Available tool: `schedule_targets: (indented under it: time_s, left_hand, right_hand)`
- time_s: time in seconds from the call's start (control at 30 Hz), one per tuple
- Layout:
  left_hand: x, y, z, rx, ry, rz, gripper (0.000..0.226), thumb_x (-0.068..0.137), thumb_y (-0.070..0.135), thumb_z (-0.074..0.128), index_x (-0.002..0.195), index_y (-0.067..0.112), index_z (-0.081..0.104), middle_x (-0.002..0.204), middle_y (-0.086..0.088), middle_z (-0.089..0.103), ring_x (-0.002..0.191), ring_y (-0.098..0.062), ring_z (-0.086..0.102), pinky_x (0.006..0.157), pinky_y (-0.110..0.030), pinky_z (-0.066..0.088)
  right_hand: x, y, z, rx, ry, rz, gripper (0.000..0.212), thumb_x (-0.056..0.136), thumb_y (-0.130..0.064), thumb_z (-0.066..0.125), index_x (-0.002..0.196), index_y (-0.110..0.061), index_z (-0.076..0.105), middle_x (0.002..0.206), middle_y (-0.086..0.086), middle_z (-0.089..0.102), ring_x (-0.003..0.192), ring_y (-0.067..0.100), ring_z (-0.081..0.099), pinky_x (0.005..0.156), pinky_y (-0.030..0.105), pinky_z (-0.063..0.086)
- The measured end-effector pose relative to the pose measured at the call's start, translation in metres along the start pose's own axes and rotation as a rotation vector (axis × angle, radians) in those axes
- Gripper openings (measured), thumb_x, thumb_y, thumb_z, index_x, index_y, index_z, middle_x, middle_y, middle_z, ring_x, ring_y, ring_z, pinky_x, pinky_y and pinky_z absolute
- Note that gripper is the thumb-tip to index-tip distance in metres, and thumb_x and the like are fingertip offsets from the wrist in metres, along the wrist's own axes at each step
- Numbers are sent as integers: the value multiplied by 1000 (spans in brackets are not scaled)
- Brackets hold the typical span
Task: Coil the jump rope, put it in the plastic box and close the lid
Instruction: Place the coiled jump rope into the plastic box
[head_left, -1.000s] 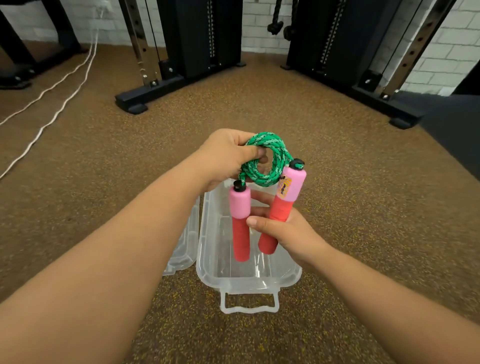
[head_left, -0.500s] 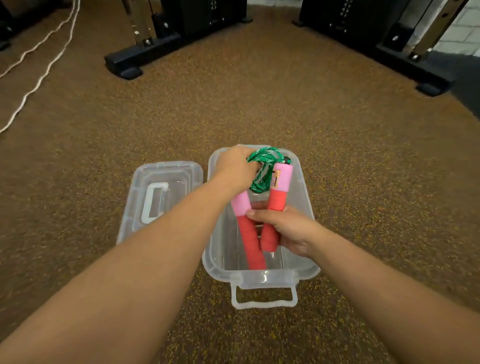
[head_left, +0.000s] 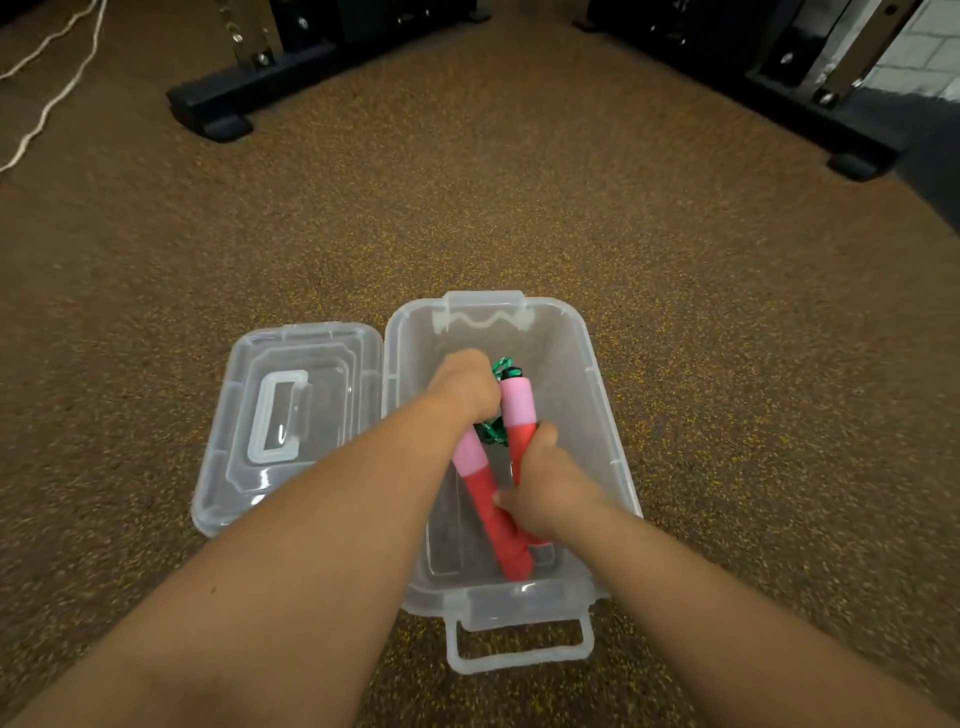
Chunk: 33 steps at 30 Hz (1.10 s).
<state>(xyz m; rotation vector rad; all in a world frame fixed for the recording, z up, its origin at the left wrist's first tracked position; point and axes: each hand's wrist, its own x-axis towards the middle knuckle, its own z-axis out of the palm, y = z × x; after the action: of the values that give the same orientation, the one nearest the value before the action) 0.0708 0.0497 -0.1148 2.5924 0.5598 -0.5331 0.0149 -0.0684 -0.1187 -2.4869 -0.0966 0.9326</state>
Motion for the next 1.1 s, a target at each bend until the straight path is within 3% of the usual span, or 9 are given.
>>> schedule_targets:
  time_s: [0.07, 0.13, 0.23, 0.33, 0.43, 0.6, 0.77, 0.87, 1.1]
  left_hand:
    - [5, -2, 3, 13, -17, -31, 25, 86, 2, 52, 108, -3, 62, 118, -19, 63, 111, -33, 59, 84, -34, 48]
    - [10, -5, 7, 22, -22, -59, 25, 87, 4, 52, 109, -3, 62, 120, -18, 63, 112, -32, 59, 85, -33, 48]
    - [15, -10, 11, 4, 5, -82, 28, 86, 8, 57, 112, -2, 63, 120, -17, 64, 112, -32, 60, 87, -32, 48]
    - [16, -9, 13, 10, 19, -69, 29, 85, 13, 63, 111, 2, 65, 117, -15, 66, 109, -30, 62, 85, -31, 49]
    - [15, -6, 12, 46, 37, -36, 29, 84, 14, 66, 110, 2, 66, 114, -15, 67, 107, -30, 63, 86, -33, 49]
    - [12, -3, 4, 90, 41, -24, 29, 81, 17, 70, 106, 2, 67, 112, -16, 68, 105, -33, 63, 82, -37, 50]
    - [4, -3, -3, 211, 131, 15, 33, 85, -5, 51, 115, -1, 62, 121, -19, 63, 113, -35, 59, 87, -40, 49]
    - [0, -2, -3, 323, 156, 61, 39, 81, -12, 49, 114, 1, 63, 120, -17, 64, 111, -35, 60, 84, -41, 50]
    - [-6, 2, 4, 342, 140, 102, 39, 81, -13, 46, 114, -1, 62, 119, -18, 63, 110, -36, 60, 82, -42, 50]
  right_hand:
    - [2, -1, 2, -69, 21, 2, 72, 84, -19, 67, 134, -7, 18, 119, 15, 59, 109, 33, 59, 86, 40, 46]
    - [5, 0, 4, -147, 17, 15, 95, 87, -20, 64, 147, -6, -7, 127, 17, 57, 115, 32, 57, 92, 40, 44]
    - [5, 2, 8, -283, 11, -3, 100, 91, -22, 58, 145, -8, -24, 132, 15, 54, 118, 31, 57, 94, 40, 43]
    - [5, 0, 10, -422, 20, -67, 91, 93, -17, 53, 146, -4, -20, 143, 20, 37, 120, 33, 55, 93, 42, 45]
    - [4, -1, 8, -559, -27, -186, 75, 95, -12, 46, 148, 4, -5, 154, 23, 14, 132, 34, 42, 101, 41, 40]
    - [2, -3, 5, -655, -114, -206, 64, 96, -15, 43, 148, 3, 10, 156, 24, 12, 138, 37, 31, 105, 43, 35]
    - [2, -2, 11, -687, -185, -279, 72, 92, -24, 50, 151, -19, 9, 161, 9, 0, 144, 37, 14, 110, 48, 29]
    - [2, 0, 14, -731, -230, -311, 72, 94, -33, 47, 152, -27, 4, 162, 4, -6, 147, 36, 2, 113, 51, 24]
    - [0, 5, 8, -708, -243, -334, 70, 93, -38, 48, 151, -23, 12, 161, 7, 2, 146, 36, 3, 115, 51, 23]
